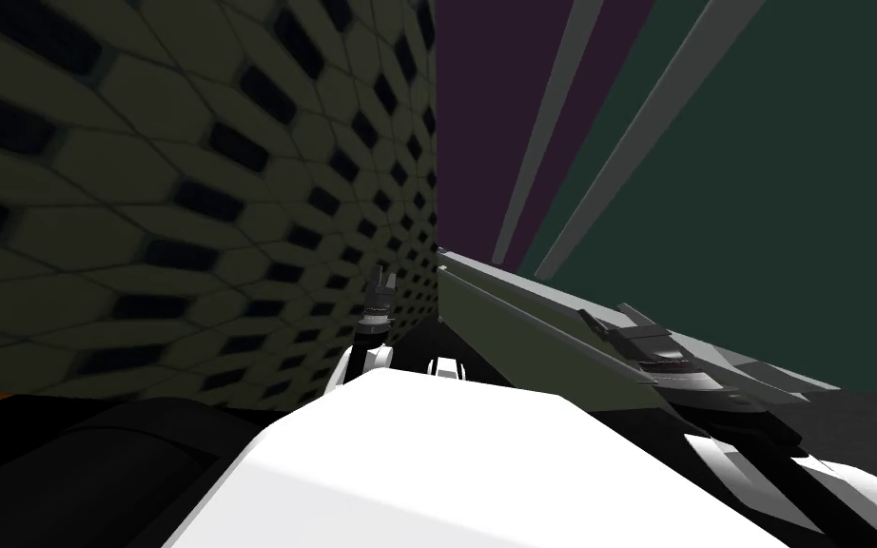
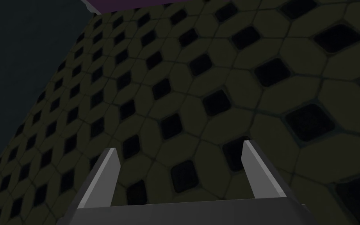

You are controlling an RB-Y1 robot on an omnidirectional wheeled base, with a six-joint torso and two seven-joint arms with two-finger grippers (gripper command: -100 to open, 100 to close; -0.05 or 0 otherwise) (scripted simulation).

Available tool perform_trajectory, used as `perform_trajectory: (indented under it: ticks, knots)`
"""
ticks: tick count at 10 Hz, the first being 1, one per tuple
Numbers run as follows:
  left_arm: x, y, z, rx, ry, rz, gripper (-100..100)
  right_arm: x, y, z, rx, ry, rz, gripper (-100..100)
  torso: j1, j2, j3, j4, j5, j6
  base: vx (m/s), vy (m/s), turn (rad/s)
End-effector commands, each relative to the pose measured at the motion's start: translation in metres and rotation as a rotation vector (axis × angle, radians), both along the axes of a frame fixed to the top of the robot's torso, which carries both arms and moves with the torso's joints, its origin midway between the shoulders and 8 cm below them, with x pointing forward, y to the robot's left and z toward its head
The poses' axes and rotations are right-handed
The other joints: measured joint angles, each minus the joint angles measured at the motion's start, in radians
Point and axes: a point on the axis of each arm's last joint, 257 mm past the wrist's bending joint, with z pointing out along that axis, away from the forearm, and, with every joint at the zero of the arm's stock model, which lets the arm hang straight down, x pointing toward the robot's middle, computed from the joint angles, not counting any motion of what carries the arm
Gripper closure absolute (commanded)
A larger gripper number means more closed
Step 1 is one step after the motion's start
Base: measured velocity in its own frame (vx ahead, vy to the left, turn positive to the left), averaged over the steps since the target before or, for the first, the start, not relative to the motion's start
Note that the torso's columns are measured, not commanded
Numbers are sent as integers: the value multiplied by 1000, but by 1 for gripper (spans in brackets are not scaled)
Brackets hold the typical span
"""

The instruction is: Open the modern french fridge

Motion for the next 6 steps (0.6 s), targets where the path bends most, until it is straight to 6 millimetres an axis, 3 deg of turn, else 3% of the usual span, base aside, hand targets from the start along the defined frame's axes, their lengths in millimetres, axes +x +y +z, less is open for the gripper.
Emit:
perform_trajectory:
  ticks: [1, 4, 6]
  knots:
    - [0, 0, 0, 0, 0, 0, 0, 1, -21, 2, -120, 15, -33, -100, 4, 0, 0, 0, 2, 0, 120, 194, -51]
    - [0, 0, 0, 0, 0, 0, 0, 0, -54, 8, -313, 40, -78, -100, 0, 0, 0, 0, 0, 0, 135, 195, -113]
    - [0, 0, 0, 0, 0, 0, 0, 0, -63, 11, -378, 44, -91, -100, -3, 2, 1, 0, -1, 0, 96, 126, -58]
